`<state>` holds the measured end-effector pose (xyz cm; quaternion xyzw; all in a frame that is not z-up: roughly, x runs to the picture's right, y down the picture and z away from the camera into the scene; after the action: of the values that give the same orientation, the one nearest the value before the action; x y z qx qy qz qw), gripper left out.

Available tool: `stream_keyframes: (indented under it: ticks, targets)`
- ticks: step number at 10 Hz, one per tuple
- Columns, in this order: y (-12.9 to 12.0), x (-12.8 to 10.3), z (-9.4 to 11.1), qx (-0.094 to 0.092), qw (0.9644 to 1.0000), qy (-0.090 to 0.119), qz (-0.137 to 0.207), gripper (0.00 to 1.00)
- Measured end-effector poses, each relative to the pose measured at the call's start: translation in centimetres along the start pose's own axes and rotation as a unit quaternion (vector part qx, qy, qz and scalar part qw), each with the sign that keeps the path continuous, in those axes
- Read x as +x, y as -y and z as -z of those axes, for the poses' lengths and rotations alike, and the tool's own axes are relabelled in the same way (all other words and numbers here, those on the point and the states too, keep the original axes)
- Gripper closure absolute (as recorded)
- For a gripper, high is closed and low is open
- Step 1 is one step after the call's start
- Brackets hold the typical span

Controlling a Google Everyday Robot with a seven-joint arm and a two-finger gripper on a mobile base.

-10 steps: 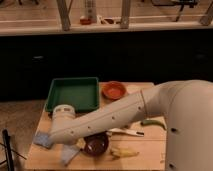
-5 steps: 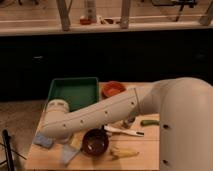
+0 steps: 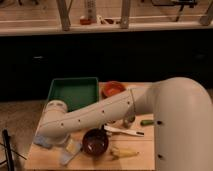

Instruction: Place towel in tray

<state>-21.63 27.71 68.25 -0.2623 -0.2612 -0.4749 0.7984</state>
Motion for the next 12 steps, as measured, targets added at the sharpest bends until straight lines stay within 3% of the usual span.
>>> stream_keyframes:
  ticks: [3,9,12]
  targets:
    - [-0.3,-0.4,-1.4,0.004,0.9977,0.010,-0.067,0.20]
    - [-2.1,1.0,-5.2,-0.004,0.9957,0.022,-0.090,0.20]
    - [-2.6,2.0,-6.5,-0.003,0.9959,0.019,-0.089,0.20]
